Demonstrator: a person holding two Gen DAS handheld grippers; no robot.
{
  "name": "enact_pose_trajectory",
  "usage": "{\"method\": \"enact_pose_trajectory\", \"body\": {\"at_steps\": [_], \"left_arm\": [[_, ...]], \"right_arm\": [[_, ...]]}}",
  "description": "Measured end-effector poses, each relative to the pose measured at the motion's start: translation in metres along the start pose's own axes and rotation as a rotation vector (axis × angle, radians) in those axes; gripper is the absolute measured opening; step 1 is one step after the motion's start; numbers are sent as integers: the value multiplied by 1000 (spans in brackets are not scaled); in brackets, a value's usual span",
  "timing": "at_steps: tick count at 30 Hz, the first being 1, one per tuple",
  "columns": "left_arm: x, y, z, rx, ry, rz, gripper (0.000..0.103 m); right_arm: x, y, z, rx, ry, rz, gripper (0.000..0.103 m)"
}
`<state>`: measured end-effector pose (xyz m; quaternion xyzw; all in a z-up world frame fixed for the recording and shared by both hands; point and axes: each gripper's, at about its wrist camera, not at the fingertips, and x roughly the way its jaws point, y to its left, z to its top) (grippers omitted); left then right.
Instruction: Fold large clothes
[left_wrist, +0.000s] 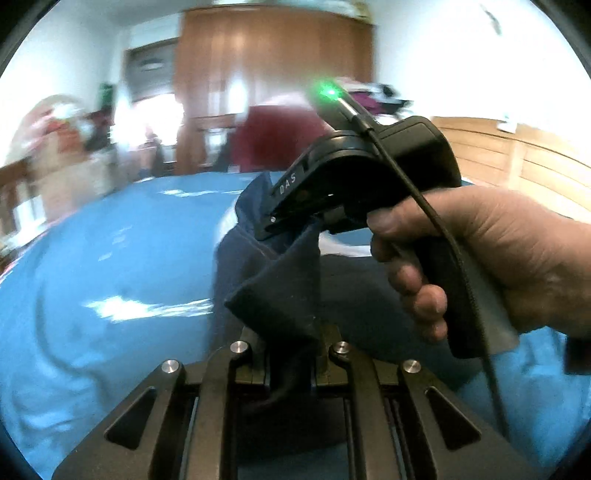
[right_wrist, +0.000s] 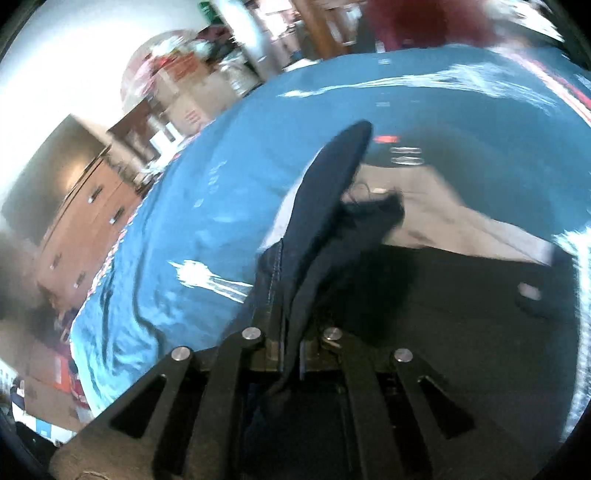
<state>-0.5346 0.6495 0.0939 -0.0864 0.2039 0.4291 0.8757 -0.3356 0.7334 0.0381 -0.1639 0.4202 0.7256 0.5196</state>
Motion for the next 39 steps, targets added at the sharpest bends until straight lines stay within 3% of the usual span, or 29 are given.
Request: {"method": "enact_pose_trajectory", "body": {"at_steps": [4,9,12,16,17,19,23,26,28,29,31,32,34,36,39], "left_arm": [[25,-58,12,45,54,-117,12],[45,-112,31,41,79,-183,12],[67,-139,31,28,123,-224,12],[135,-193,-8,108,335,-258,13],[150,-203,-20,127,388,-256,12],[152,-211,-22,148,388,-241,12],[139,-213,-11,133,342,-245,14],[147,-215,-24,167,366,-235,17],[133,-210,-18,164,380,-263,18],[111,-199,-13,177,358,-272,18],[65,-181,-6,191,288,-270,19],[44,-170,-4,186,259,-260,23],[6,-143,-6,166,197,-205,34],[-19,-113,-13,146,158,-93,40],[-17,-79,-31,101,203,8,46]], "right_arm": [[-25,-52,-5,42,1,-25,3],[-63,-85,6,64,-61,72,3],[-53,-140,0,125,-15,87,3],[-20,-226,-30,319,90,79,3],[-13,-242,-40,377,98,118,3],[-17,-248,-43,407,71,175,4],[-15,-235,-38,325,73,153,5],[-4,-248,-42,413,102,230,6],[-15,-243,-41,438,137,243,19],[-23,-240,-41,422,148,245,26],[-42,-226,-52,394,154,254,49],[-51,-219,-60,388,159,245,53],[-66,-208,-77,368,164,225,63],[-72,-198,-92,355,168,187,70],[-72,-189,-104,339,172,151,70]]}}
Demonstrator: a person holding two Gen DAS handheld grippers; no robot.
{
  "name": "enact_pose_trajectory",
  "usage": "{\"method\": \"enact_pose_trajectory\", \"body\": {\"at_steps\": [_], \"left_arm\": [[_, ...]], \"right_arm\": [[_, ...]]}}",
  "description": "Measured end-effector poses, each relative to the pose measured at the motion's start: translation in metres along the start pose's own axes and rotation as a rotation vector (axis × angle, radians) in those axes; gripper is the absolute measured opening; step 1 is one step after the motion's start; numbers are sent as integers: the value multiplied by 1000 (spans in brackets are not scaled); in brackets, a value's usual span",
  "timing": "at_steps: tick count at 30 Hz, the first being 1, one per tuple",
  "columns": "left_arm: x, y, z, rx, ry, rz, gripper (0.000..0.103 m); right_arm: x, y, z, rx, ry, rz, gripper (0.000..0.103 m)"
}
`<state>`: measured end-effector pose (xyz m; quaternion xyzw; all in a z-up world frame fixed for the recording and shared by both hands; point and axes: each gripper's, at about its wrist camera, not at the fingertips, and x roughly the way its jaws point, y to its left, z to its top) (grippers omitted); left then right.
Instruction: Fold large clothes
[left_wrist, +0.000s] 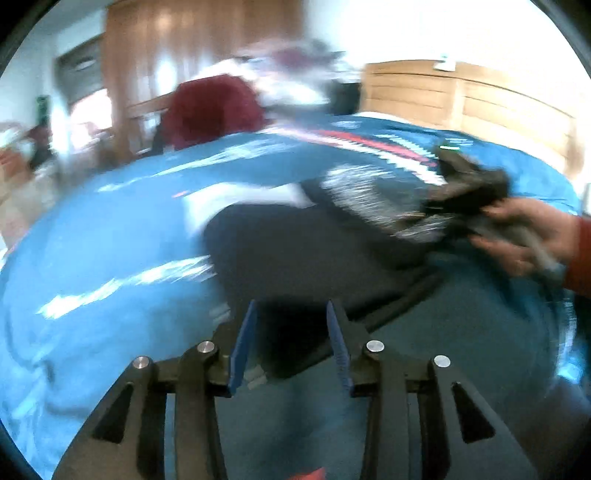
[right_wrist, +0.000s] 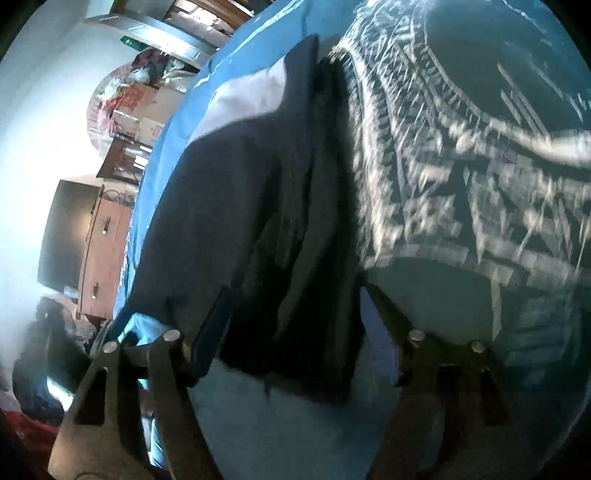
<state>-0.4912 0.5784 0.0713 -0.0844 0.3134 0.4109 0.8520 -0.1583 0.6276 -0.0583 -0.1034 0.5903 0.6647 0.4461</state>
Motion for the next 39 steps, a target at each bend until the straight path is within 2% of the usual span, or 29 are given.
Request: {"method": "enact_pose_trajectory", "body": {"at_steps": [2,5,6,7,8,10,12,14,16,19,20,22,23,24,25,27,30,33,35,36,39], "left_arm": [[15,10,-9,-22,49,4,46],[33,-1,-13,-39,77,-37,47],[44,-2,-10,-38,92,-34,47],[54,-4,-7,-33,101,-17,47],[62,-1,-7,-42,107,-15,48],[70,9,-4,-58,119,1,44],[60,14,2,-13,105,57,26],[39,23,12,34,80,74,26],[30,24,14,88,88,65,28],[74,17,-16,198,217,53,28],[78,15,-25,214,200,64,28],[66,14,-20,203,163,59,27],[54,15,-17,186,138,52,27],[45,17,-16,163,121,46,27],[34,18,-15,139,105,38,27],[14,20,-12,110,53,50,27],[4,23,-7,65,1,59,27],[21,19,-10,83,28,55,27],[34,20,-14,84,67,32,27],[36,19,-15,89,72,34,28],[27,19,-11,86,46,27,29]], "right_arm": [[6,6,-1,-6,-17,-15,70],[11,4,1,19,-37,-28,69],[10,4,-2,19,-48,-40,55],[12,8,-3,12,-61,-54,18],[10,9,-6,9,-75,-74,12],[1,1,-13,31,-107,-54,8],[-9,-6,-19,46,-129,-29,6],[-13,-8,-27,43,-129,8,6],[-5,-14,-30,57,-115,1,6],[10,-30,-31,78,-88,17,6],[7,-30,-30,79,-90,23,7],[-11,-22,-30,53,-115,-21,26],[-26,-13,-31,15,-151,-79,36],[-40,-10,-37,-14,-190,-117,50],[-50,-3,-40,-48,-229,-151,50],[-58,11,-42,-112,-266,-188,48],[-35,22,-35,-170,-217,-195,40],[-7,17,-32,-162,-160,-220,39],[-4,15,-35,-163,-162,-274,14],[-10,14,-36,-143,-170,-247,7],[-25,19,-43,-165,-203,-255,2]]}}
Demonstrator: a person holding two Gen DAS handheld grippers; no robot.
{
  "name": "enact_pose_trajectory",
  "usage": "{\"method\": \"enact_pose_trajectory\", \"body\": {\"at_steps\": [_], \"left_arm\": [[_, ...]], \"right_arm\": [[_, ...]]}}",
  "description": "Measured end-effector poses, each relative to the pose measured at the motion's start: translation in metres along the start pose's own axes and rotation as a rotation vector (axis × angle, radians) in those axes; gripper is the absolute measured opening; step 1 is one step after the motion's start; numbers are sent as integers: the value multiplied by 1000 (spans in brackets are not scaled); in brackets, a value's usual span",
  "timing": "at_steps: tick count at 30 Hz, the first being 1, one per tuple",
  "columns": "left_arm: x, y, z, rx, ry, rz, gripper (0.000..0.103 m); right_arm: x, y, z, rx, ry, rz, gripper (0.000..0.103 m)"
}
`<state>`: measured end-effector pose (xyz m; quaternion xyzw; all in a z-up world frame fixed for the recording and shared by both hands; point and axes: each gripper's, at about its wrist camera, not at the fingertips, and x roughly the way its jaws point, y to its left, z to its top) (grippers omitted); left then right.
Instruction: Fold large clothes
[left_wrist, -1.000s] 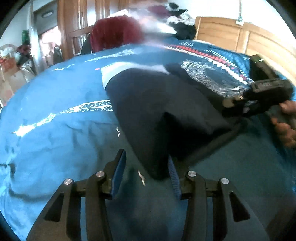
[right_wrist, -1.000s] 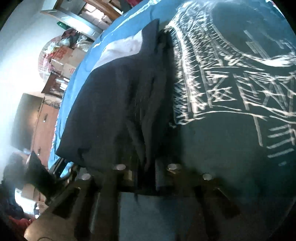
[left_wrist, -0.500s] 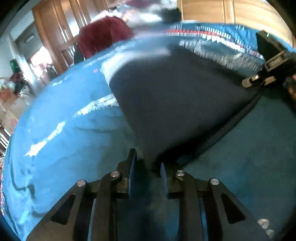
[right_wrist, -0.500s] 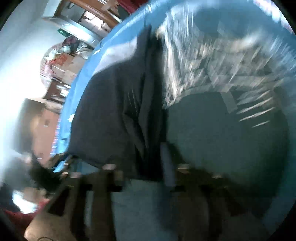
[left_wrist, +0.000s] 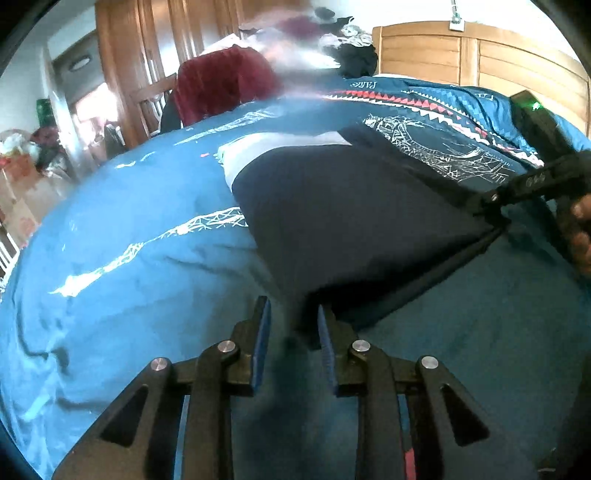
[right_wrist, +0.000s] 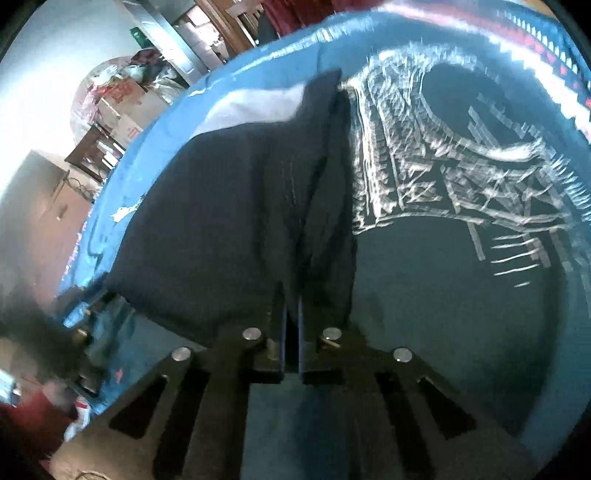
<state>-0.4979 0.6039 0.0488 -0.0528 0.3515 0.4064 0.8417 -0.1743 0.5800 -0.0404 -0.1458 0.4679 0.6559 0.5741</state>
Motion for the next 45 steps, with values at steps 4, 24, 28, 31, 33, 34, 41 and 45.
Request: {"method": "enact_pose_trajectory", "body": {"at_steps": [4,24,28,31,33,34,41,45], "left_arm": [[-47,10,14,-46,-171,27,29],[76,25,52,84,11,7,28],[86,29,51,137,50,-21,26],[72,56,90,45,-60,-35,25],[87,73,121,14,-90,-40,25],[100,77,136,10,-101,-45,24],[261,84,171,76,147,35,31],[212,86,169,39,69,-30,26]], "right_arm": [[10,-11,-1,28,22,0,2],[12,-20,-21,38,-24,26,1],[11,-24,-27,43,-41,39,1],[10,-27,-32,48,-62,51,2],[9,-28,-35,52,-71,55,2],[8,-29,-37,57,-74,60,2],[4,-35,-41,88,-84,106,2],[3,-41,-43,105,-88,134,2]]}}
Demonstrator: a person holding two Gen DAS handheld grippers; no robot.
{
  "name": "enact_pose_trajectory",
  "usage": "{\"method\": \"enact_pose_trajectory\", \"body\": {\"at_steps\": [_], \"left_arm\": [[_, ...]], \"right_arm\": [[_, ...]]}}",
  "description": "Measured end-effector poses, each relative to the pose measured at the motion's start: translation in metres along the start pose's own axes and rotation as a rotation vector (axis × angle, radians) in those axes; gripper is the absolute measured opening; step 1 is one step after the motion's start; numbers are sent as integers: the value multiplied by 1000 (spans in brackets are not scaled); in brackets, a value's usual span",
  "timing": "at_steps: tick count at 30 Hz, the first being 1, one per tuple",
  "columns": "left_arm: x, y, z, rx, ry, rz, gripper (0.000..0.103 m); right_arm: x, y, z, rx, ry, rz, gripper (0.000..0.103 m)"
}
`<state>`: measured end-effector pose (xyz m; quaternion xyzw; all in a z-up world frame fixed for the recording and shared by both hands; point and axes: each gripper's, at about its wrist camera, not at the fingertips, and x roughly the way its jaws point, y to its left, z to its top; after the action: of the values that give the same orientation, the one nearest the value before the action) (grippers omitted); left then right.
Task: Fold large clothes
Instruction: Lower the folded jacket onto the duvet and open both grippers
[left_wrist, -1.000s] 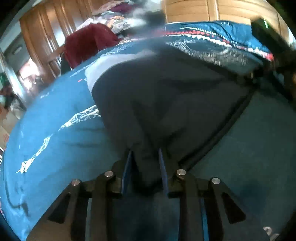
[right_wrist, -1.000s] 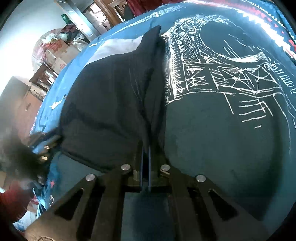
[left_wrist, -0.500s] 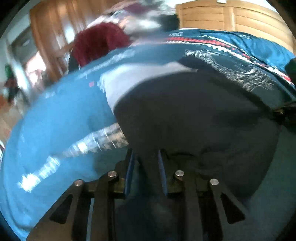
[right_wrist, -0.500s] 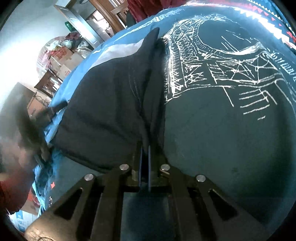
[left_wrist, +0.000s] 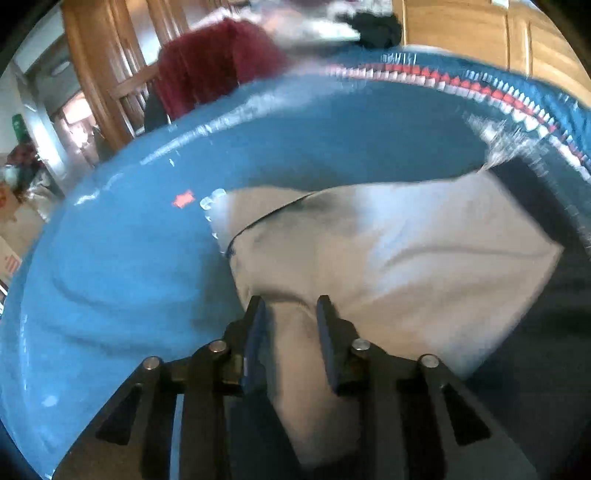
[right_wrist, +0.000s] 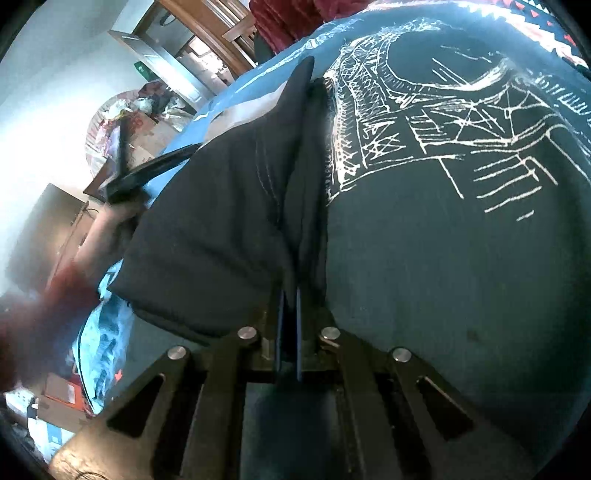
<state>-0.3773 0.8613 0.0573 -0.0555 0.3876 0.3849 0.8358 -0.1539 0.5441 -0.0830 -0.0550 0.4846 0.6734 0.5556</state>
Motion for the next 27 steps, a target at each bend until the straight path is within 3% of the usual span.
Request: {"method": "enact_pose_trajectory", "body": {"at_steps": [3,5,8,12,13,14,15,17,18,19,20,22,27], "left_arm": [[-77,-17,-46,18,-91,-117,26],[-117,-40,-95,55,-58,-177,27],[-141,-58,-152,48,10,-110,24],[-184,-53,-182,-45,57,-106,29],[-195,-55,-190,-53,54,-97,31],[-208,-56,-197,-77,43,-81,37],[-215,-56,-199,-101,37,-63,46],[-223,-55,-204,-171,16,1,58],[-222,-60,-201,-200,16,35,60],[-218,-61,-203,-231,34,79,65],[-211,-62,-203,-255,65,115,71],[-198,-66,-209,-285,95,140,71],[-171,-80,-216,-297,129,220,87]], "right_arm": [[-1,-5,-1,5,-3,13,2],[-3,-5,-2,7,-5,14,2],[-4,-4,-3,4,-2,7,2],[-11,2,5,14,26,-31,5],[-18,14,6,-13,27,-90,18],[-29,32,6,-63,13,-151,24],[-39,47,3,-105,-8,-172,34],[-59,81,-10,-187,-47,-288,60],[-64,92,-19,-205,-61,-355,82],[-66,101,-29,-219,-73,-411,95],[-67,109,-42,-241,-77,-460,97],[-56,113,-70,-268,-36,-548,97],[-46,85,-103,-184,28,-572,100]]}}
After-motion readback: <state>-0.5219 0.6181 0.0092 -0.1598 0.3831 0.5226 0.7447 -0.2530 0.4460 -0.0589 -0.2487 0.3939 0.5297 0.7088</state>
